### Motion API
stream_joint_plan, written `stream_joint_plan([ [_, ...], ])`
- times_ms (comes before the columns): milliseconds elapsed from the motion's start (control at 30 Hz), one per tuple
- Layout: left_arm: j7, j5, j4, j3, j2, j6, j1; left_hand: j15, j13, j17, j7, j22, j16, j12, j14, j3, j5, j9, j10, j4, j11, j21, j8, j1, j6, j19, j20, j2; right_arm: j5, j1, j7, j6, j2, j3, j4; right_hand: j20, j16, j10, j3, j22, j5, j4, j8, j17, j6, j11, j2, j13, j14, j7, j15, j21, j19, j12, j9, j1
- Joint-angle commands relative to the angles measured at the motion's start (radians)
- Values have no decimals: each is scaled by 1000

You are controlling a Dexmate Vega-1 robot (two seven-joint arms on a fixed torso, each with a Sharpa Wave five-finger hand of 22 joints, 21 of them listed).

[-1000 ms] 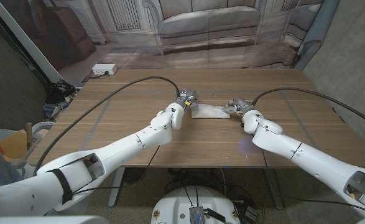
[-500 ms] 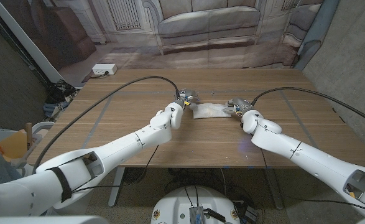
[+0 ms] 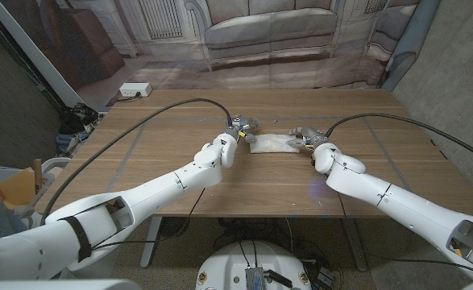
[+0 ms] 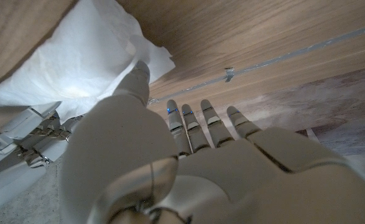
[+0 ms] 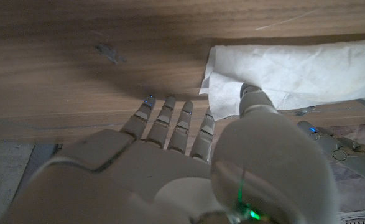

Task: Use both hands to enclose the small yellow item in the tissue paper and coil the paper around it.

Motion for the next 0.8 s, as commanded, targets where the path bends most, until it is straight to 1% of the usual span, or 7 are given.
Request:
stream_joint_plan([
  [33,4,22,-19,7,7,18,8,-4,4,4,0,3,-3,2,-29,-6,10,4,-40,2,4,-7,-8,-12,-108,-21,10,-4,23,-22,-25,-2,-9,20,-18,12,1,-13,-3,2,-4,6,-1,4,-83,17,-3,1,-1,54,4,7,7,3,-5,-24],
  [100,5,22,-25,4,9,18,11,2,5,4,-2,3,-3,2,-39,-9,11,4,-52,3,10,-8,-5,-17,-130,-30,12,-7,29,-30,-35,6,-10,28,-20,14,0,-18,-4,2,-3,6,0,4,-116,18,-5,1,-5,74,9,7,7,2,-8,-29],
  [233,9,16,-37,-6,13,17,18,6,5,4,-4,3,-3,2,-51,-14,11,4,-68,9,11,-9,1,-29,-146,-39,18,-8,45,-48,-58,21,-9,49,-27,22,-1,-28,-9,2,-4,13,0,5,-172,31,-5,2,-13,88,14,10,16,1,-11,-48],
  [400,5,10,-46,-13,18,15,22,8,5,6,-7,4,0,6,-59,-25,11,4,-74,25,13,-9,13,-57,-136,-45,19,-6,55,-61,-76,38,-14,65,-35,44,-2,-35,-15,2,-5,21,7,6,-194,36,-5,2,-22,68,20,15,30,2,-15,-68],
  [533,7,5,-53,-21,22,11,26,8,5,7,-5,4,2,8,-67,-42,12,3,-82,39,18,-9,19,-89,-136,-54,33,-14,54,-62,-83,34,-16,66,-42,49,-3,-44,-20,2,-7,24,8,7,-202,42,-9,2,-29,63,23,15,31,-1,-16,-78],
  [700,8,6,-57,-24,24,11,27,17,5,8,4,4,0,7,-83,-56,15,1,-100,51,21,-8,16,-116,-155,-61,44,-21,58,-58,-76,19,-16,62,-47,52,-4,-67,-37,2,-5,30,7,7,-250,47,-28,3,-48,79,32,14,34,-4,-19,-110],
  [800,3,9,-58,-22,26,14,25,27,5,8,6,4,-1,6,-95,-63,17,0,-114,56,29,-9,16,-128,-162,-67,57,-27,61,-54,-72,11,-15,59,-48,52,-4,-81,-45,2,0,33,5,7,-281,51,-37,3,-56,79,36,13,35,-5,-20,-124],
])
